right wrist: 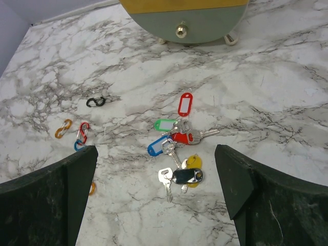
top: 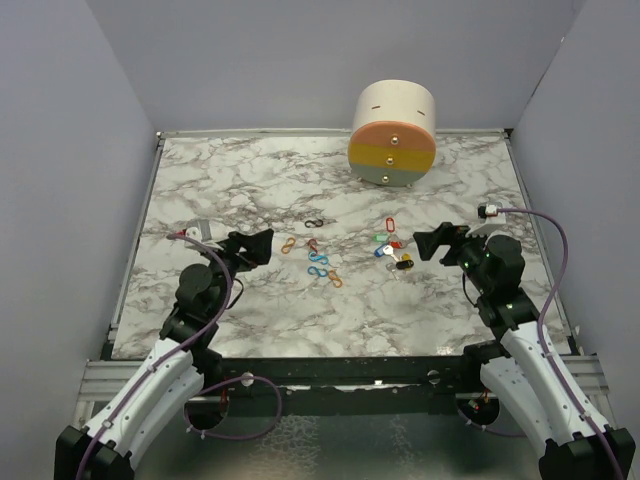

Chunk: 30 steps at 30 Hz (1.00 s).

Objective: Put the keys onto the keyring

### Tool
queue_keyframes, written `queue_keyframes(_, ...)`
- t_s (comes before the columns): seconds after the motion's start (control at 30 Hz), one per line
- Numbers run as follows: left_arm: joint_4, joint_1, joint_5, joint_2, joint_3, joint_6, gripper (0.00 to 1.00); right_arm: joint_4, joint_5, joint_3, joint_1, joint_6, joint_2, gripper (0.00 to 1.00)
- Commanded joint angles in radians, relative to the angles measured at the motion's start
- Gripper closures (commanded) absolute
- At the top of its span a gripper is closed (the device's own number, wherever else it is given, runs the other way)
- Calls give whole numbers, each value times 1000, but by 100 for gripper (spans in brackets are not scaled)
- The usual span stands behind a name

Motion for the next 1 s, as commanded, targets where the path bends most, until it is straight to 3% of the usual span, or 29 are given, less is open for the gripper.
queue_keyframes(0.0,0,-2,-108,-87,-36,-76,1,-12,23,-6,1,-15,-8,0)
queue_keyframes(0.1,-60,-2,-132,-95,-15,-46,1,-16,26,-3,1,-19,-6,0)
queue_keyframes(0.27,-169,-3,-117,27,86,29,11,2,5,-6,1,-10,17,0)
queue_keyframes(0.57,-162,-11,-22,284,171,91,13,24,-85,23,8,-15,151,5)
queue_keyframes(0.97,-125,-43,-53,410,183,130,18,26,-55,46,58,-14,223,9)
